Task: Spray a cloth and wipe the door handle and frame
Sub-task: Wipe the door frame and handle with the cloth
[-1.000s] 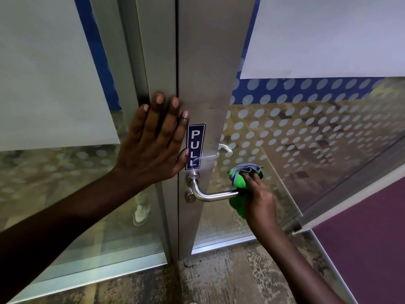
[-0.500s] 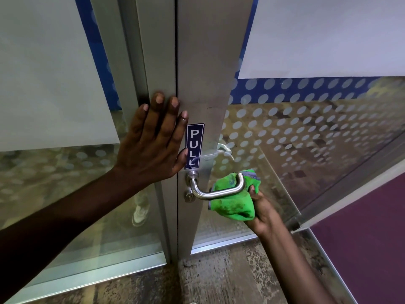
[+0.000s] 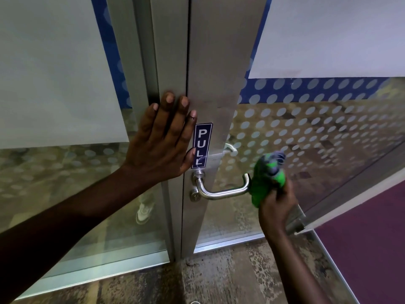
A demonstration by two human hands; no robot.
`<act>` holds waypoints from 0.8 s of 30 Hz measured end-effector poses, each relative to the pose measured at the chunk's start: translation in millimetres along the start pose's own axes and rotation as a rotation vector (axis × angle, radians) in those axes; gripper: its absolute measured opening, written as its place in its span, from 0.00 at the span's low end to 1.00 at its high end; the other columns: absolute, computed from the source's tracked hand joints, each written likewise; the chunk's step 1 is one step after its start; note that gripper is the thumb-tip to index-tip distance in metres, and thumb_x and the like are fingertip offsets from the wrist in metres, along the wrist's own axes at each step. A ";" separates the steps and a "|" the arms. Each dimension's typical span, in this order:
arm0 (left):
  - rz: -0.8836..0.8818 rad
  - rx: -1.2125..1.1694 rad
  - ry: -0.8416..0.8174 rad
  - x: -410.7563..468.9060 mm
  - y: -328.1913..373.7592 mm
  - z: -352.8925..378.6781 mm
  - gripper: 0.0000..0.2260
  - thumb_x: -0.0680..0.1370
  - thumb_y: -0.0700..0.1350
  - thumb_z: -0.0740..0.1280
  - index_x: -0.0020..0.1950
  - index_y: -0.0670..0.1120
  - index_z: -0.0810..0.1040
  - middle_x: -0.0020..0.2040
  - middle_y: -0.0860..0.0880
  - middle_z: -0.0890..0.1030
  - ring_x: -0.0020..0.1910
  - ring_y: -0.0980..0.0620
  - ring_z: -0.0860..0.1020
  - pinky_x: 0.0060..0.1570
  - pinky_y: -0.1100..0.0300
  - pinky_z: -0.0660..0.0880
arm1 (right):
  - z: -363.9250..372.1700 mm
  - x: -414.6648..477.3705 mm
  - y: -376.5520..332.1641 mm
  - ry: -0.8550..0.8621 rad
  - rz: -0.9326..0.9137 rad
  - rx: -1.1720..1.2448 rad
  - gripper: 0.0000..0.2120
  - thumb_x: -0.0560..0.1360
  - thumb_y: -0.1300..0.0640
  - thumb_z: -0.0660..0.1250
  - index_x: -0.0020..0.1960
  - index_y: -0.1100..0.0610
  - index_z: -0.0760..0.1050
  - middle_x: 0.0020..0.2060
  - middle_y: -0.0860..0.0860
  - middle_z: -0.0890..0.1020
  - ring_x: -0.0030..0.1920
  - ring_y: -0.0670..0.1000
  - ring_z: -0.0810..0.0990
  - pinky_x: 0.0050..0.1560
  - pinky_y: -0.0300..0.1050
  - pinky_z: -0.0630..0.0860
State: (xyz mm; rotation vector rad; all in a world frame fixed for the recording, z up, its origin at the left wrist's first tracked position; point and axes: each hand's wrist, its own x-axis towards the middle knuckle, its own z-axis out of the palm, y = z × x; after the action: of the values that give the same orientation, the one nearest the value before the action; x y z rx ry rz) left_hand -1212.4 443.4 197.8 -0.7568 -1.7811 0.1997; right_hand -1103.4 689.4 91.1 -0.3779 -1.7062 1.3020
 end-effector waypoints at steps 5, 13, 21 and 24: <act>0.000 0.001 -0.007 0.1 0.2 0.1 0.33 0.76 0.55 0.60 0.74 0.36 0.58 0.72 0.34 0.60 0.76 0.37 0.42 0.74 0.43 0.47 | -4.2 6.1 6.2 -0.560 -0.722 -0.735 0.19 0.72 0.70 0.56 0.57 0.62 0.80 0.53 0.62 0.83 0.59 0.62 0.79 0.62 0.57 0.73; 0.002 0.004 -0.005 -0.3 -0.3 0.5 0.33 0.76 0.55 0.60 0.74 0.36 0.59 0.72 0.34 0.60 0.76 0.37 0.43 0.74 0.42 0.47 | -2.9 8.8 -27.4 -0.668 -0.868 -1.145 0.16 0.71 0.64 0.61 0.56 0.58 0.80 0.51 0.67 0.79 0.56 0.68 0.76 0.60 0.66 0.72; 0.009 0.001 -0.002 -0.7 -1.2 0.7 0.33 0.76 0.55 0.60 0.74 0.36 0.59 0.72 0.35 0.60 0.76 0.37 0.43 0.74 0.42 0.49 | 3.0 22.2 -36.7 -0.796 -0.987 -1.279 0.14 0.72 0.63 0.59 0.54 0.60 0.79 0.48 0.63 0.77 0.51 0.65 0.77 0.63 0.68 0.68; 0.014 0.003 0.000 -0.3 -1.5 0.3 0.33 0.76 0.55 0.60 0.74 0.36 0.59 0.72 0.35 0.60 0.76 0.37 0.44 0.73 0.42 0.49 | -3.3 30.3 -39.1 -0.762 -0.978 -1.286 0.14 0.72 0.60 0.60 0.54 0.60 0.80 0.45 0.61 0.77 0.43 0.62 0.76 0.52 0.62 0.75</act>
State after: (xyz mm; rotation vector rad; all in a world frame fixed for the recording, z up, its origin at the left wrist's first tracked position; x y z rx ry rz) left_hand -1213.2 442.1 198.2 -0.7678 -1.7754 0.2113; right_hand -1105.7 697.3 140.0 0.3252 -2.6612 -0.5695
